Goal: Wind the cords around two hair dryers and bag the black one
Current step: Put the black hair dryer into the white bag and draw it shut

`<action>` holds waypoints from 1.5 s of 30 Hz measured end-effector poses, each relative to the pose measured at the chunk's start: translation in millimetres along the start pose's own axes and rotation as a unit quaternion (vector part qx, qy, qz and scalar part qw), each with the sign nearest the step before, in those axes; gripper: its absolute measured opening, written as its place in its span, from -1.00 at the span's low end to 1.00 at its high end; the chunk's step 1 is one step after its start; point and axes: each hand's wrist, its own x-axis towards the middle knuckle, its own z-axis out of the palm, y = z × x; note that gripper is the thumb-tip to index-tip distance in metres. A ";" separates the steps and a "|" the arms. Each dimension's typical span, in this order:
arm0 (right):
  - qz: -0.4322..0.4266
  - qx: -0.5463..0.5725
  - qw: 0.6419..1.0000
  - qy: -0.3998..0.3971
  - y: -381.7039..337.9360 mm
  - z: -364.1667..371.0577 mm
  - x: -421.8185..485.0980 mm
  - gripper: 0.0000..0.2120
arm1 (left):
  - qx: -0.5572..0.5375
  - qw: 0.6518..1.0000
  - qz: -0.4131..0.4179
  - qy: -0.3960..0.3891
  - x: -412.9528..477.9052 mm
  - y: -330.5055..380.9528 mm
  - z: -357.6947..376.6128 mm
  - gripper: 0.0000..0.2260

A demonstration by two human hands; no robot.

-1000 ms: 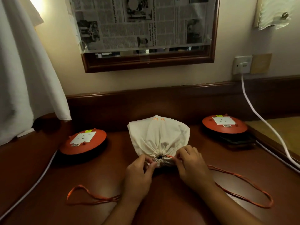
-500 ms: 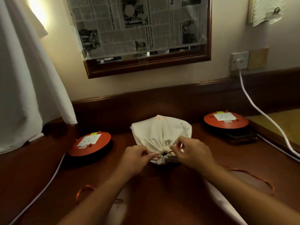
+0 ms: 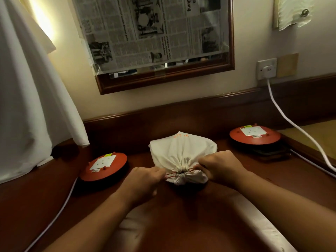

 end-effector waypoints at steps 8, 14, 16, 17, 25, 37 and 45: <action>0.056 -0.007 0.998 -0.036 6.2 10.1 -3.5 -0.66 | -0.042 0.998 -0.037 -0.034 4.4 -4.8 7.5 -0.85; 0.192 0.080 0.969 -0.132 -18.1 -12.2 -24.1 -0.65 | -0.236 0.935 -0.264 -0.015 -13.3 31.3 23.2 -0.76; 0.193 0.099 0.964 -0.156 -22.3 -18.8 -27.3 -0.68 | -0.250 0.921 -0.297 -0.029 -15.3 39.7 20.3 -0.78; 0.186 0.103 0.962 -0.168 -24.9 -22.2 -28.2 -0.70 | -0.256 0.917 -0.303 -0.040 -17.3 44.5 17.5 -0.79; 0.189 0.182 0.944 -0.197 -52.7 -33.7 -34.8 -0.79 | -0.338 0.889 -0.307 -0.036 -35.0 81.2 -10.4 -0.71; 0.190 0.159 0.949 -0.194 -89.4 -41.9 -80.3 -0.40 | -0.309 0.908 -0.284 -0.009 -35.8 121.8 -2.0 -0.45; 0.208 0.127 0.920 -0.309 -98.6 -35.0 -92.1 -0.42 | -0.219 0.905 -0.312 -0.186 -37.6 131.7 16.1 -0.43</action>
